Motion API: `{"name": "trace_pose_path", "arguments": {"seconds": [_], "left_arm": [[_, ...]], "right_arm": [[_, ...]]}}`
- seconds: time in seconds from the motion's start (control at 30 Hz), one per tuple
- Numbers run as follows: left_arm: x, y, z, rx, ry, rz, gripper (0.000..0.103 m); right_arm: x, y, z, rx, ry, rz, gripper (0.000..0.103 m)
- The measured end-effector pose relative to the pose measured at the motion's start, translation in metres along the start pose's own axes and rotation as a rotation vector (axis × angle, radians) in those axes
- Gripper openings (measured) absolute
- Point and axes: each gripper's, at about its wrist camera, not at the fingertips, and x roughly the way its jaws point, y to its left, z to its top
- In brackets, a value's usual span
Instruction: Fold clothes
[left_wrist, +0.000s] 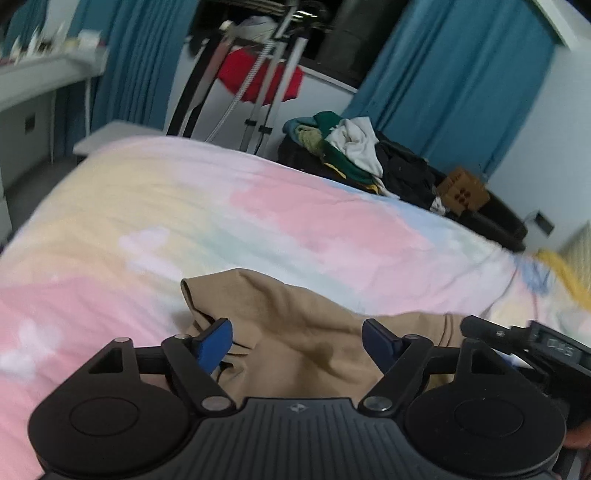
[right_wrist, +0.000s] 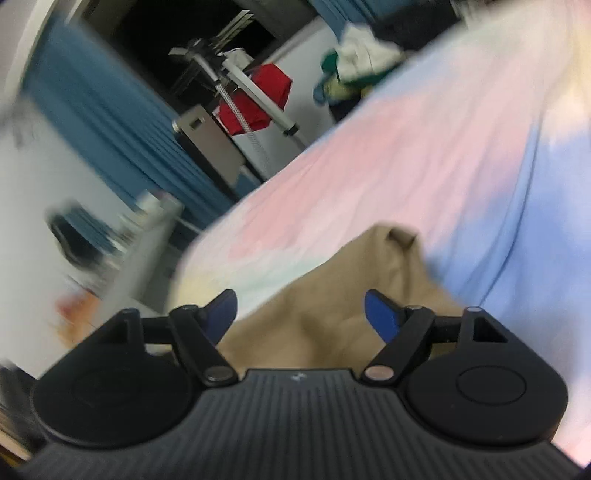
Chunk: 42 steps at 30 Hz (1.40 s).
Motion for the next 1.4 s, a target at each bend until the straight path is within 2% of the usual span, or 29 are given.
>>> {"name": "trace_pose_path", "arguments": {"seconds": [0.13, 0.33, 0.57, 0.83, 1.1, 1.2, 1.27, 1.4], "left_arm": [[0.009, -0.007, -0.005, 0.065, 0.018, 0.034, 0.079], [0.037, -0.002, -0.015, 0.092, 0.066, 0.074, 0.079], [0.046, -0.004, -0.023, 0.141, 0.061, 0.104, 0.079], [0.004, -0.013, -0.030, 0.103, 0.027, 0.087, 0.079], [-0.034, -0.029, -0.056, 0.150, 0.033, 0.094, 0.079], [-0.029, -0.034, -0.065, 0.200, 0.023, 0.139, 0.080], [-0.018, -0.034, -0.067, 0.198, 0.040, 0.173, 0.080], [-0.005, -0.028, -0.069, 0.155, 0.060, 0.181, 0.081]], "right_arm": [[0.014, 0.013, -0.004, -0.189, -0.010, -0.146, 0.057], [0.043, 0.010, -0.017, -0.265, 0.028, -0.207, 0.056], [0.047, 0.013, -0.023, -0.288, 0.024, -0.199, 0.056], [0.006, 0.028, -0.031, -0.274, -0.020, -0.145, 0.057], [-0.036, 0.039, -0.053, -0.320, -0.028, -0.147, 0.057], [-0.035, 0.037, -0.053, -0.314, -0.031, -0.150, 0.057], [-0.025, 0.033, -0.055, -0.312, 0.001, -0.160, 0.057], [0.001, 0.023, -0.065, -0.308, 0.091, -0.189, 0.057]]}}
